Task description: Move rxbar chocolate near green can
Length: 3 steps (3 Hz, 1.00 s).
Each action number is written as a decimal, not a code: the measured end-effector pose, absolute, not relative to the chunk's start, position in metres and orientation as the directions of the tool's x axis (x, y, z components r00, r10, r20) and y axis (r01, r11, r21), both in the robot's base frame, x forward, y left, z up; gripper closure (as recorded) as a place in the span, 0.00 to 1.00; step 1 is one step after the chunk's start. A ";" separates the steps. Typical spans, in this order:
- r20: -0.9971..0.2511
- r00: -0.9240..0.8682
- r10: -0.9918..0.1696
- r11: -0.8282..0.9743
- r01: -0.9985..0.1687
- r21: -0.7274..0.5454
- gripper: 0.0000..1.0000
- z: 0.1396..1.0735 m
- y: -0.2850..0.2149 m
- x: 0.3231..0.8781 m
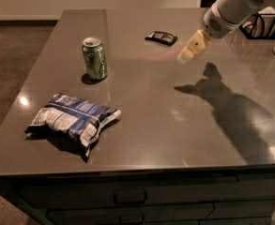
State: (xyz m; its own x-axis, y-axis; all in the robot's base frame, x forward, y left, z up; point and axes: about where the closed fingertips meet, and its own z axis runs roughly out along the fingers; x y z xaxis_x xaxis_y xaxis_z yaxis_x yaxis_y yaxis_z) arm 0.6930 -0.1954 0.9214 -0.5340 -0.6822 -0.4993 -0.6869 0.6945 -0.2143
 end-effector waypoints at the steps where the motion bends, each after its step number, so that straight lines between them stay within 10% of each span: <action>1: -0.558 -0.541 -0.629 0.737 -0.643 -0.207 0.00 0.907 -0.193 0.739; 3: -0.648 -0.535 -0.542 0.785 -0.598 -0.162 0.00 0.877 -0.176 0.811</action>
Offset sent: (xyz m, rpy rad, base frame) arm 0.1370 0.0095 -0.0392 0.1647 -0.1163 -0.1116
